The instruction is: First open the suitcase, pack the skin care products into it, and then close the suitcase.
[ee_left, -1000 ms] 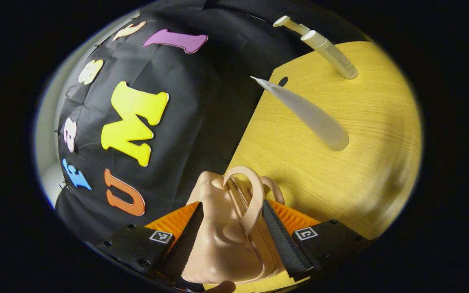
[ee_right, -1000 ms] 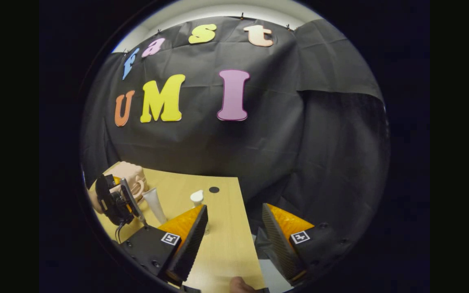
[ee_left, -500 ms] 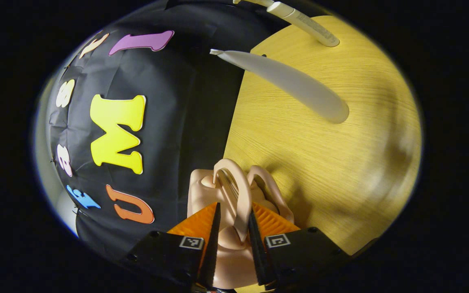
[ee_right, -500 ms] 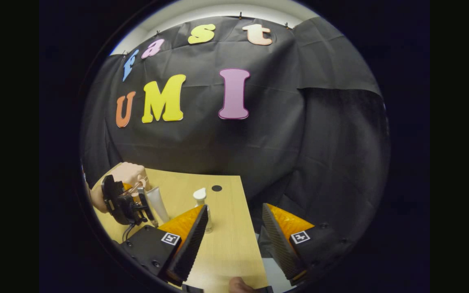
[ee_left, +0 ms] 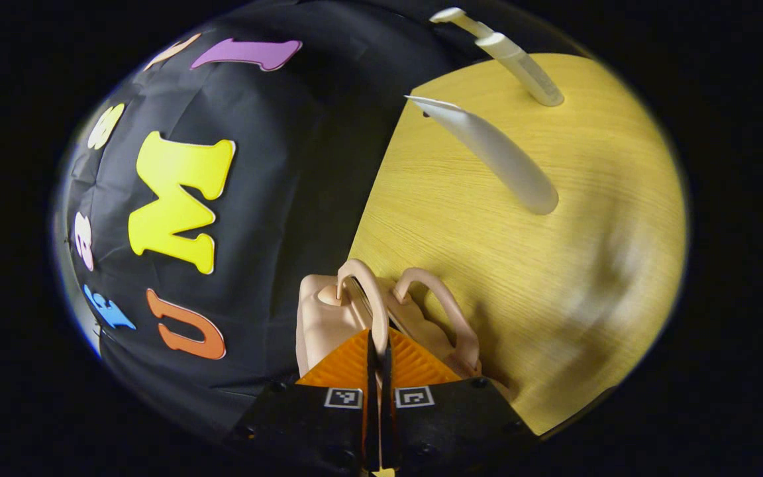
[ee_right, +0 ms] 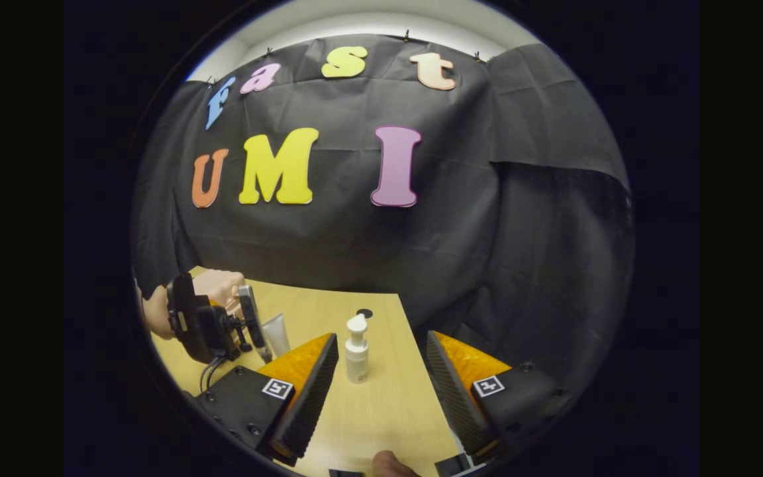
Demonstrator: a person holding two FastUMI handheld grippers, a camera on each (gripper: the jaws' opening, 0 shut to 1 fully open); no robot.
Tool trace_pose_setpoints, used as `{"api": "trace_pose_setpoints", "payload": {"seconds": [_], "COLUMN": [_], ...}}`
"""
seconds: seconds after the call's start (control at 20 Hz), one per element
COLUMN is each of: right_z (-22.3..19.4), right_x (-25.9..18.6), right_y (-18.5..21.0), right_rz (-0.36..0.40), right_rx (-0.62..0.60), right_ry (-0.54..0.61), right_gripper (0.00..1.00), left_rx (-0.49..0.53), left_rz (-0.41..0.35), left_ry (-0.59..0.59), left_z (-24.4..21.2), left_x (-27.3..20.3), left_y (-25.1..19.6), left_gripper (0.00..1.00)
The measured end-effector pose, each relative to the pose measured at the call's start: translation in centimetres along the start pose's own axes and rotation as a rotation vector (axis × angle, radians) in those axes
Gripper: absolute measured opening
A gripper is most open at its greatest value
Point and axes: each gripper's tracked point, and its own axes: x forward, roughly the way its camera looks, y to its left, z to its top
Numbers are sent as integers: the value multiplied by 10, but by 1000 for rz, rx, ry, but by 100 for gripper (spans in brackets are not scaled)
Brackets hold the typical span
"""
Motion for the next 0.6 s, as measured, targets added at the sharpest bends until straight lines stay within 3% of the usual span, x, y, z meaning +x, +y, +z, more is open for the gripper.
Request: {"api": "trace_pose_setpoints", "payload": {"seconds": [0.1,0.35,0.6], "right_z": [5,18,31], "right_x": [-2,-4,-3], "right_y": [14,55,105], "right_rz": [-4,-20,-11], "right_rx": [-4,-14,-20], "right_ry": [-4,-13,-10], "right_gripper": [80,80,80], "left_rx": [-66,-301,-431], "left_rz": [12,42,119], "left_ry": [-30,-84,-118], "left_z": [1,-25,-93], "left_x": [-11,-40,-54], "left_y": [25,101,184], "left_gripper": [0,3,3]}}
